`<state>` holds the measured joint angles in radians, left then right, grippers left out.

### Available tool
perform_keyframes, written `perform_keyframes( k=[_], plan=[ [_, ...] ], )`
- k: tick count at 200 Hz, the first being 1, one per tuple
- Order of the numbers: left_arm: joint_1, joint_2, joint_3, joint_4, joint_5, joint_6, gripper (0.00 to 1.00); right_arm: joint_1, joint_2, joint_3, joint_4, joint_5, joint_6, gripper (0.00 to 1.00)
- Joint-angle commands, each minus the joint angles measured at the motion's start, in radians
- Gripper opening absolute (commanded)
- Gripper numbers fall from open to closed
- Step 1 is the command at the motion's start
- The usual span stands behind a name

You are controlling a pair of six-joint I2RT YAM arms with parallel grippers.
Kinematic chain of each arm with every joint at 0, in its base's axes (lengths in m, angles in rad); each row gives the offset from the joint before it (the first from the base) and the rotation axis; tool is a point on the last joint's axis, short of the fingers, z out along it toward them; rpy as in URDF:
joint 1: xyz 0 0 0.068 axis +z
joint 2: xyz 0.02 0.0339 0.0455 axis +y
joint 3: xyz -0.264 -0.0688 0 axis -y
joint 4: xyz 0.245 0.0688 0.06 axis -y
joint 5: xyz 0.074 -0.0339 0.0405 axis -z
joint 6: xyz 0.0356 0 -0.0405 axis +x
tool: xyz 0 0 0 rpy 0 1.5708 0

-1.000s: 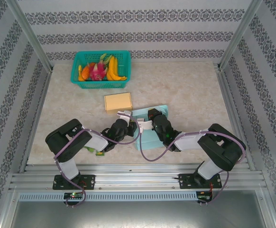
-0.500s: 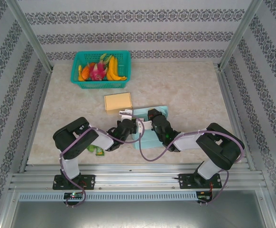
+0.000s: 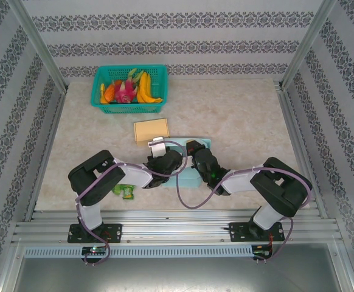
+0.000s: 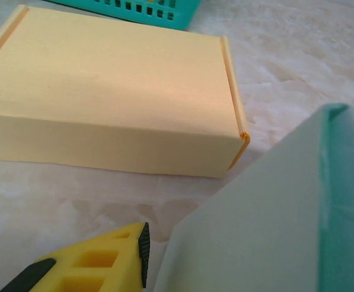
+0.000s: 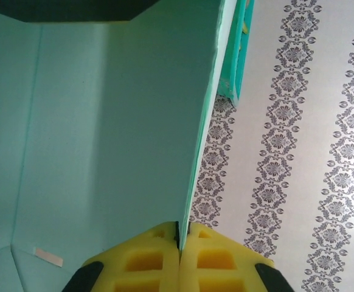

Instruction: Fold the paper box

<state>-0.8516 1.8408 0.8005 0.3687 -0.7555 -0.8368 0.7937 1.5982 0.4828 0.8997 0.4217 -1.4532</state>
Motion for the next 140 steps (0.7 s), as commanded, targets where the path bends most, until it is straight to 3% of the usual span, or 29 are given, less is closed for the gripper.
perform_keyframes(
  k=[1,85,140],
  plan=[
    [0.076,0.005,-0.019,-0.295,-0.26,-0.151,0.29,-0.016,0.016,-0.036,-0.077,0.054,0.01,0.0],
    [0.157,0.012,-0.005,-0.375,-0.195,-0.199,0.28,-0.017,0.019,-0.031,-0.09,0.043,0.027,0.0],
    [0.156,0.018,-0.055,-0.07,-0.026,0.055,0.34,-0.011,0.012,-0.003,-0.145,0.033,0.11,0.0]
  ],
)
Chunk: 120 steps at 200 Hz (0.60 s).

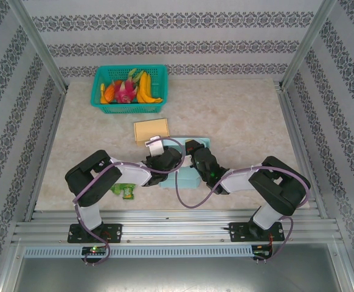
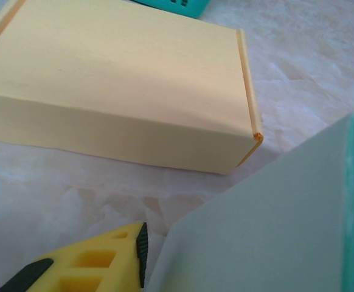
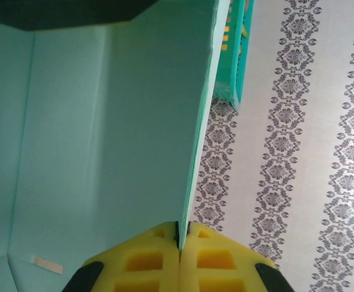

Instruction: Fold the paper box

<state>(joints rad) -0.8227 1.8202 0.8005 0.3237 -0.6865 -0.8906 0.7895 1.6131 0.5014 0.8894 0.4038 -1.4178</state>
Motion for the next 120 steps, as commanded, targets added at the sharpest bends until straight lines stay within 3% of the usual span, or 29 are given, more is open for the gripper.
perform_keyframes(
  k=[1,63,120],
  plan=[
    [0.127,0.039,-0.056,-0.022,-0.092,0.113,0.34,-0.005,-0.004,-0.022,-0.136,0.052,0.076,0.0],
    [0.126,-0.053,-0.177,0.239,0.068,0.246,0.47,0.001,0.013,0.005,-0.168,0.078,0.101,0.0],
    [0.126,-0.131,-0.217,0.287,0.07,0.298,0.49,0.003,0.031,0.022,-0.165,0.078,0.13,0.0]
  ],
)
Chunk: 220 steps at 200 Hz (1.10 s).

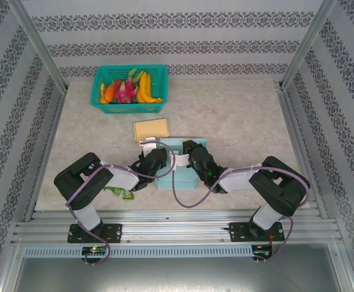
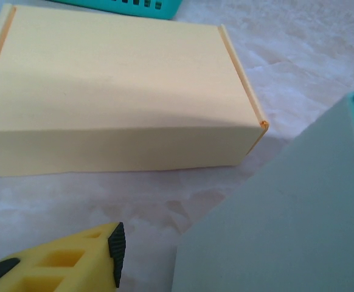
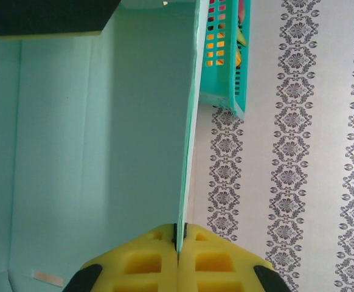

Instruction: Fold the paper box

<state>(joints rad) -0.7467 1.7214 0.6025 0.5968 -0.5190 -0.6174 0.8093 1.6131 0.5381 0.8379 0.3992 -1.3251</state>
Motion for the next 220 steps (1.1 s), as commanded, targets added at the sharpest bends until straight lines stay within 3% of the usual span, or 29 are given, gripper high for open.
perform_keyframes(
  k=[1,81,131,181,220],
  plan=[
    [0.05,-0.032,-0.019,0.014,-0.099,0.025,0.49,-0.016,0.031,-0.015,-0.114,0.082,0.037,0.0],
    [0.038,-0.069,-0.015,0.054,-0.069,0.054,0.53,-0.012,0.037,-0.017,-0.117,0.09,0.044,0.0],
    [0.033,-0.095,-0.086,0.201,-0.082,0.112,0.55,-0.013,0.039,-0.018,-0.122,0.09,0.058,0.0],
    [0.034,-0.088,-0.085,0.241,-0.131,0.161,0.48,-0.012,0.036,-0.021,-0.125,0.086,0.063,0.0],
    [0.034,-0.1,-0.049,0.074,-0.313,0.01,0.31,-0.013,0.041,-0.026,-0.126,0.091,0.064,0.0]
  ],
)
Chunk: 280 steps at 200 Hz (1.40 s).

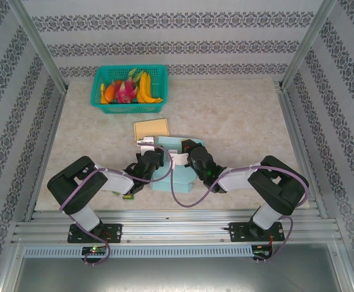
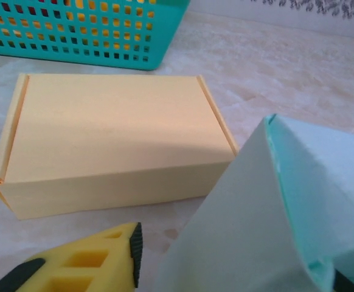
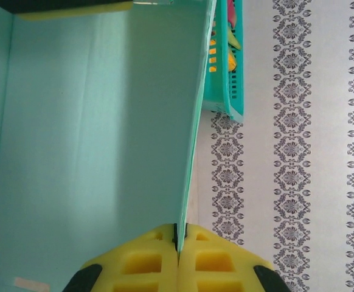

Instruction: Fold the paper box

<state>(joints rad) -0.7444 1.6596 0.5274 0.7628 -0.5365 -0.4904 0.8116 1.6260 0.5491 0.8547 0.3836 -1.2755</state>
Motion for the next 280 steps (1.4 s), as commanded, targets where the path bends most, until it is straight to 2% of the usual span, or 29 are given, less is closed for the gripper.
perform_keyframes(
  k=[1,16,30,49,71,84,107,116,133,164,206,231,246,268,280],
  plan=[
    [0.031,-0.038,0.027,-0.099,-0.3,-0.122,0.31,-0.015,0.028,-0.037,-0.143,0.106,0.014,0.0],
    [0.034,-0.039,0.058,-0.25,-0.412,-0.239,0.31,-0.015,0.028,-0.038,-0.143,0.106,0.015,0.0],
    [0.041,-0.04,0.082,-0.364,-0.466,-0.32,0.3,-0.014,0.025,-0.041,-0.146,0.109,0.02,0.0],
    [0.048,-0.033,0.098,-0.425,-0.491,-0.359,0.29,-0.015,0.026,-0.043,-0.147,0.108,0.022,0.0],
    [0.051,-0.028,0.115,-0.445,-0.469,-0.349,0.29,-0.014,0.032,-0.036,-0.156,0.11,0.04,0.0],
    [0.051,-0.03,0.109,-0.388,-0.42,-0.294,0.29,-0.011,0.038,-0.028,-0.163,0.116,0.055,0.0],
    [0.051,-0.031,0.064,-0.177,-0.242,-0.126,0.35,-0.01,0.047,-0.013,-0.164,0.139,0.079,0.0],
    [0.051,-0.032,0.05,-0.116,-0.161,-0.068,0.38,-0.012,0.05,-0.001,-0.175,0.15,0.087,0.0],
    [0.051,-0.041,0.004,0.015,-0.013,0.028,0.54,-0.01,0.057,0.019,-0.193,0.174,0.096,0.0],
    [0.051,-0.086,-0.076,0.117,0.095,0.113,0.64,-0.012,0.057,0.04,-0.216,0.186,0.114,0.0],
    [0.051,-0.234,-0.167,0.131,0.19,0.171,0.67,-0.014,0.063,0.055,-0.229,0.187,0.119,0.0],
    [0.056,-0.355,-0.196,0.036,0.142,0.174,0.68,-0.011,0.064,0.058,-0.236,0.184,0.124,0.0],
    [0.072,-0.402,-0.194,-0.028,0.162,0.176,0.68,-0.012,0.062,0.056,-0.235,0.181,0.129,0.0],
    [0.091,-0.379,-0.158,-0.098,0.236,0.193,0.71,-0.012,0.06,0.051,-0.233,0.172,0.138,0.0],
    [0.125,-0.331,-0.131,-0.11,0.312,0.189,0.71,-0.01,0.058,0.048,-0.229,0.165,0.143,0.0]
  ],
)
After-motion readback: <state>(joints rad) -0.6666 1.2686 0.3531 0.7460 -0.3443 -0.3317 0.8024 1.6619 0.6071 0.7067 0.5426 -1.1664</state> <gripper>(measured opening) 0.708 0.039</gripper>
